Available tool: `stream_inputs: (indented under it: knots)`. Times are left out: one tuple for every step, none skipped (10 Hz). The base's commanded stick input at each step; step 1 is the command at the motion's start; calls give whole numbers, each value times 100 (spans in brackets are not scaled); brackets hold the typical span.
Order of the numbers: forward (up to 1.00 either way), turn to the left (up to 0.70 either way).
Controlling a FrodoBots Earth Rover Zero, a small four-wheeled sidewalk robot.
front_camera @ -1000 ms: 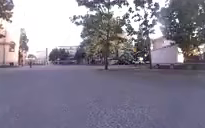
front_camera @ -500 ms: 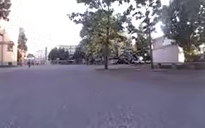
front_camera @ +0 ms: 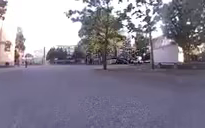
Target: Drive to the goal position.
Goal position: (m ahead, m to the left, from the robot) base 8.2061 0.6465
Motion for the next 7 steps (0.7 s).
stream_inputs:
  knots:
    - [70, 35]
    - [70, 35]
    - [70, 35]
    - [70, 35]
    - [70, 35]
    - [70, 35]
    - [70, 35]
